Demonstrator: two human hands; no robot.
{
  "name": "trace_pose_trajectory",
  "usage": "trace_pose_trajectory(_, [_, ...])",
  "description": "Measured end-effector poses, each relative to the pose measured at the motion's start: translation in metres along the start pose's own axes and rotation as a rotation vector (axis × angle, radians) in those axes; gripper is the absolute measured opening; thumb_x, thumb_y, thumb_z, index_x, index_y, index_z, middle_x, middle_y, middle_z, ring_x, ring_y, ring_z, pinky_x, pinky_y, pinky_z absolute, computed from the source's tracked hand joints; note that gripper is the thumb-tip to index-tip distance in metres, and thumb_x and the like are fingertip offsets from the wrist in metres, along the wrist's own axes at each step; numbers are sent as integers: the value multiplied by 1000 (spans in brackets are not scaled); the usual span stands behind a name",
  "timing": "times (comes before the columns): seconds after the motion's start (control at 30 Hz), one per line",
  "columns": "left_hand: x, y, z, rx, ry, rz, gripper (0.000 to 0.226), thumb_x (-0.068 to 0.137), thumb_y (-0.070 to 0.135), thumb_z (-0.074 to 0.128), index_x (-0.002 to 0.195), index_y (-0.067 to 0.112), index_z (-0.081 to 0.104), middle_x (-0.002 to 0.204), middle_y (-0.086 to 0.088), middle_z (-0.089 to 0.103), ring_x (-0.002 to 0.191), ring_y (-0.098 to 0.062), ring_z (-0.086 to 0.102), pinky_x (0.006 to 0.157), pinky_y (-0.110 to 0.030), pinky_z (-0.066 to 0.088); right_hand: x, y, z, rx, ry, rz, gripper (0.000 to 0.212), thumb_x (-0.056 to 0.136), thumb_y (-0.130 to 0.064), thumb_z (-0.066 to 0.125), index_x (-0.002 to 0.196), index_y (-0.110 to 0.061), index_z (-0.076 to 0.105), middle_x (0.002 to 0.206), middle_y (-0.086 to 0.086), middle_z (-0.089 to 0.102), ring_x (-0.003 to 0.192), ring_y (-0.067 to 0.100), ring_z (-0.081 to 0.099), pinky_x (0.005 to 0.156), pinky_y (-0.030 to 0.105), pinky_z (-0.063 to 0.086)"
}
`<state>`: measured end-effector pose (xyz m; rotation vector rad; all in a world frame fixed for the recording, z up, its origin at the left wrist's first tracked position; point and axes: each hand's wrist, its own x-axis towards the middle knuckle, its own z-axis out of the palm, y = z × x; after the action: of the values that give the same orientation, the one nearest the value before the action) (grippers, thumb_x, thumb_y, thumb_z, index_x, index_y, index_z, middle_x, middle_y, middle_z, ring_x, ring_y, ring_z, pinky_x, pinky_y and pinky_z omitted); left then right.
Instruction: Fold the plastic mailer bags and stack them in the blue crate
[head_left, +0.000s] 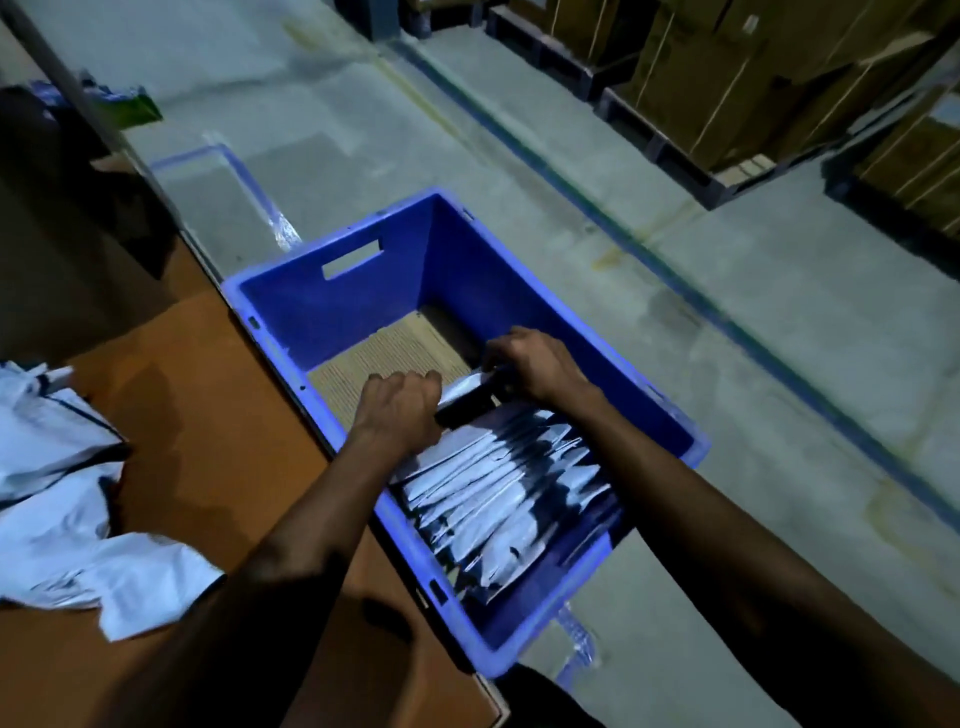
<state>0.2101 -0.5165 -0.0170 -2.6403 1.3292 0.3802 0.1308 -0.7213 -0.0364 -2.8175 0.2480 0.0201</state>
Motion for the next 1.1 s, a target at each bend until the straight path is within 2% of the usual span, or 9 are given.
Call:
trace_pose_trajectory(0.13, [20, 1, 17, -95, -223, -35, 46, 96, 26, 59, 138, 11, 47, 137, -17, 57, 127, -36, 57, 99, -41, 46, 11, 12, 24, 19, -210, 59, 28, 83, -24, 79, 110, -23, 70, 106, 9, 69, 99, 34, 67, 75, 41, 52])
trace_pose_trajectory(0.27, [33, -1, 30, -254, -412, -48, 71, 95, 23, 64, 156, 9, 30, 149, -20, 47, 136, -39, 48, 106, -44, 44, 11, 24, 41, 94, -325, 62, 25, 76, -26, 82, 96, -25, 67, 89, -2, 72, 84, 28, 68, 67, 33, 46])
trace_pose_trajectory(0.33, [37, -2, 34, -266, -449, -38, 67, 94, 20, 65, 154, 13, 37, 151, -17, 47, 137, -36, 48, 107, -42, 45, 11, 26, 43, 140, -373, 45, 33, 75, -30, 84, 103, -30, 67, 92, -5, 72, 84, 22, 67, 70, 34, 51])
trace_pose_trajectory(0.47, [36, 0, 37, -275, -433, -27, 52, 91, 19, 64, 142, 18, 52, 143, -13, 54, 130, -32, 53, 101, -39, 46, 10, 25, 43, 191, -479, 42, 37, 88, -35, 73, 123, -43, 67, 113, -8, 75, 101, 16, 69, 85, 36, 57])
trace_pose_trajectory(0.6, [32, 6, 36, -334, -492, -19, 54, 95, 20, 60, 146, 17, 47, 143, -14, 54, 128, -33, 55, 98, -37, 48, 5, 28, 41, 145, -583, 74, 40, 91, -43, 69, 130, -48, 64, 120, -13, 74, 107, 13, 70, 94, 37, 57])
trace_pose_trajectory(0.7, [28, 9, 31, -348, -466, -42, 56, 95, 22, 57, 149, 16, 43, 144, -15, 54, 129, -34, 54, 100, -39, 48, 2, 24, 36, 158, -547, 93, 42, 86, -59, 72, 127, -50, 65, 116, -18, 74, 106, 9, 69, 98, 35, 54])
trace_pose_trajectory(0.8, [26, 13, 28, -341, -416, -43, 56, 94, 25, 56, 147, 17, 44, 145, -15, 54, 130, -35, 54, 102, -42, 49, 1, 18, 36, 73, -523, 42, 49, 83, -70, 70, 127, -49, 65, 117, -16, 75, 115, 11, 67, 108, 41, 43])
trace_pose_trajectory(1.0, [16, 22, 21, -381, -450, -63, 59, 98, 25, 54, 155, 17, 41, 155, -14, 46, 139, -34, 48, 110, -43, 45, -3, 5, 28, 69, -448, 33, 47, 83, -68, 63, 126, -49, 68, 117, -7, 76, 112, 17, 68, 97, 34, 51])
trace_pose_trajectory(1.1, [9, 19, 7, -323, -317, -82, 55, 99, 31, 54, 152, 18, 47, 153, -15, 45, 140, -35, 44, 112, -46, 41, -3, 1, 18, 96, -390, 63, 38, 86, -53, 67, 123, -47, 71, 115, -5, 76, 111, 16, 70, 96, 37, 54])
